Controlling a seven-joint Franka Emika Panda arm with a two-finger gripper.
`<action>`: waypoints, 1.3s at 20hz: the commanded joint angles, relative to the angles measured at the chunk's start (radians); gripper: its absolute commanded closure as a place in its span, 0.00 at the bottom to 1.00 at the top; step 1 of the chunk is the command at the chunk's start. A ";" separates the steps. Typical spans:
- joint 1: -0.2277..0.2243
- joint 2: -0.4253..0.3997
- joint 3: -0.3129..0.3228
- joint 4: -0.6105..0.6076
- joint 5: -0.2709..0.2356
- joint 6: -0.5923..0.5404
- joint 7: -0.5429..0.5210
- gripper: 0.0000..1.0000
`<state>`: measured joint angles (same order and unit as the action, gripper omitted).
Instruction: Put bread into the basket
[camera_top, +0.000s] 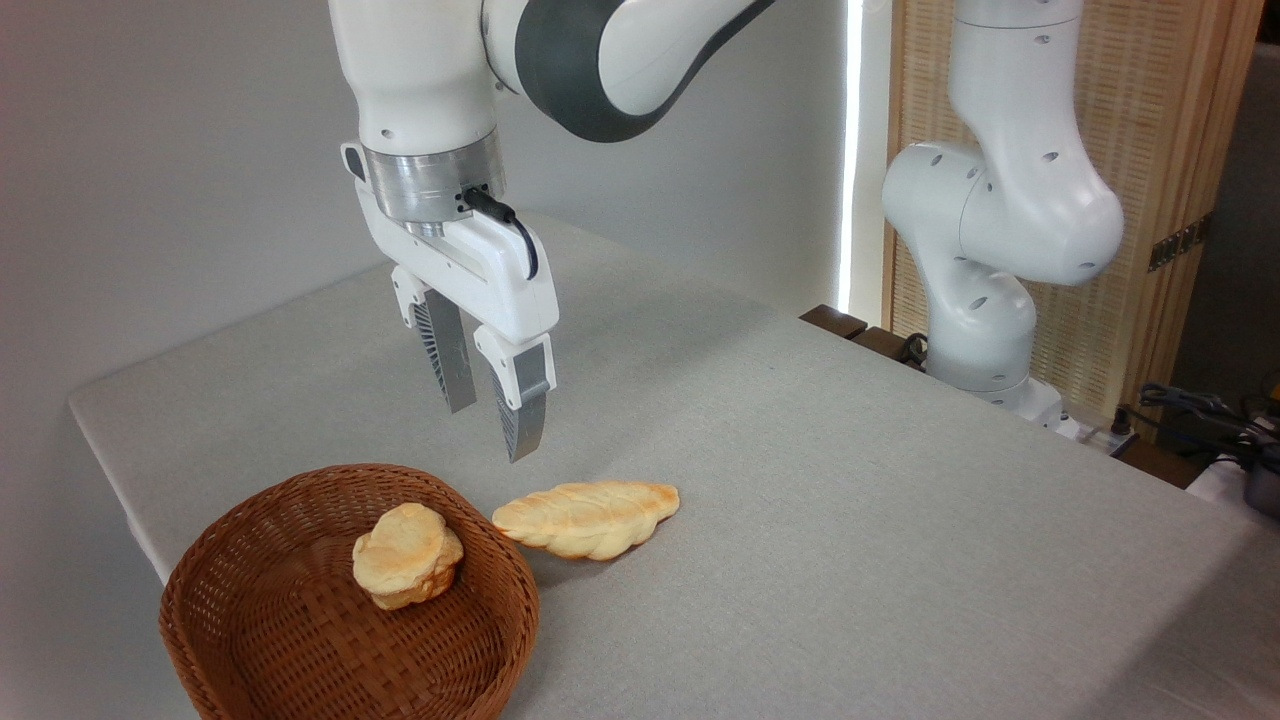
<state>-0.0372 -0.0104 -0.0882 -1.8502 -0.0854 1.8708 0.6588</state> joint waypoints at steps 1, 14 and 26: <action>0.003 -0.005 -0.007 0.005 0.012 -0.004 0.007 0.00; 0.006 -0.045 0.021 -0.141 0.018 0.091 0.287 0.00; 0.011 -0.045 0.079 -0.196 0.036 0.117 0.366 0.00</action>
<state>-0.0247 -0.0531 -0.0194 -2.0300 -0.0616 1.9683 1.0149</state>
